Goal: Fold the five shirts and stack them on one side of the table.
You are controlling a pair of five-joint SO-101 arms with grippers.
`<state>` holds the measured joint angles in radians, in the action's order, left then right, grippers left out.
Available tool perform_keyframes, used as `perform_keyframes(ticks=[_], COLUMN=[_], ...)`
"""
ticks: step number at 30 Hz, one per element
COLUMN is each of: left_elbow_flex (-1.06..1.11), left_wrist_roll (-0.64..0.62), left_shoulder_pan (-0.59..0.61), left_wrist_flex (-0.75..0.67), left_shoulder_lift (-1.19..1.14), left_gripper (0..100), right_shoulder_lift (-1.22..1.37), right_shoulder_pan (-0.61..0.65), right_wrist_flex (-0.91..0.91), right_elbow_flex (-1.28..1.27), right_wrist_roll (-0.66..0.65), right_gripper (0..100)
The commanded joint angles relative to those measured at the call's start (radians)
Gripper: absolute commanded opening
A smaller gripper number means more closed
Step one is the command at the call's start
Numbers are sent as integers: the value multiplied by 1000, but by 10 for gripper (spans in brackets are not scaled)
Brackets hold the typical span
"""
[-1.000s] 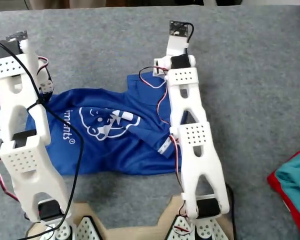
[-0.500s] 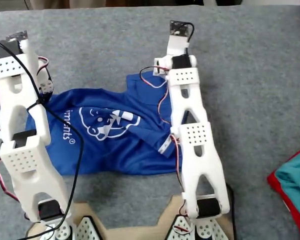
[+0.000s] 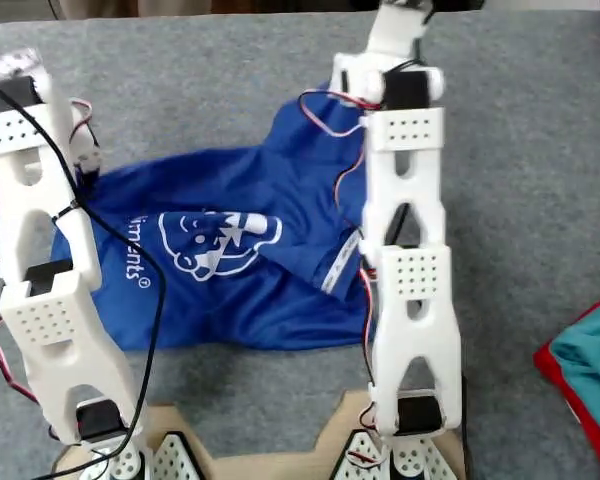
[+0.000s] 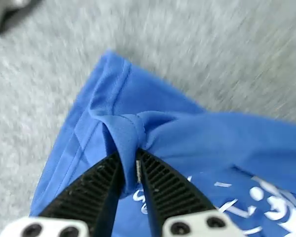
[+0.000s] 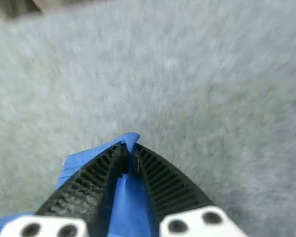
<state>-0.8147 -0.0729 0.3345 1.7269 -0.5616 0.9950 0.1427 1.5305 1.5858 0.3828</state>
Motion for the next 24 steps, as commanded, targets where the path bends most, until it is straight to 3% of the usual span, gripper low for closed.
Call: perform_keyframes(ticks=[1,10,19,24], left_elbow_flex=[-186,-405,-387,-272], left_wrist_roll=[-48,-49,-49,-49], left_shoulder_pan=[-15,-48,-91,-104], left_wrist_flex=[34,32,32,32], left_shoulder_lift=[81,317,636,848], left_gripper=[19,19,19,19], right_shoulder_lift=[-205,-539,-848,-989], right_shoulder_pan=[-18,-54,-148,-168], right_wrist_flex=[18,26,97,169], right_elbow_flex=[59,51,48,50], right_wrist_roll=[3,-25,-20,-25], right_gripper=[5,5,5,5])
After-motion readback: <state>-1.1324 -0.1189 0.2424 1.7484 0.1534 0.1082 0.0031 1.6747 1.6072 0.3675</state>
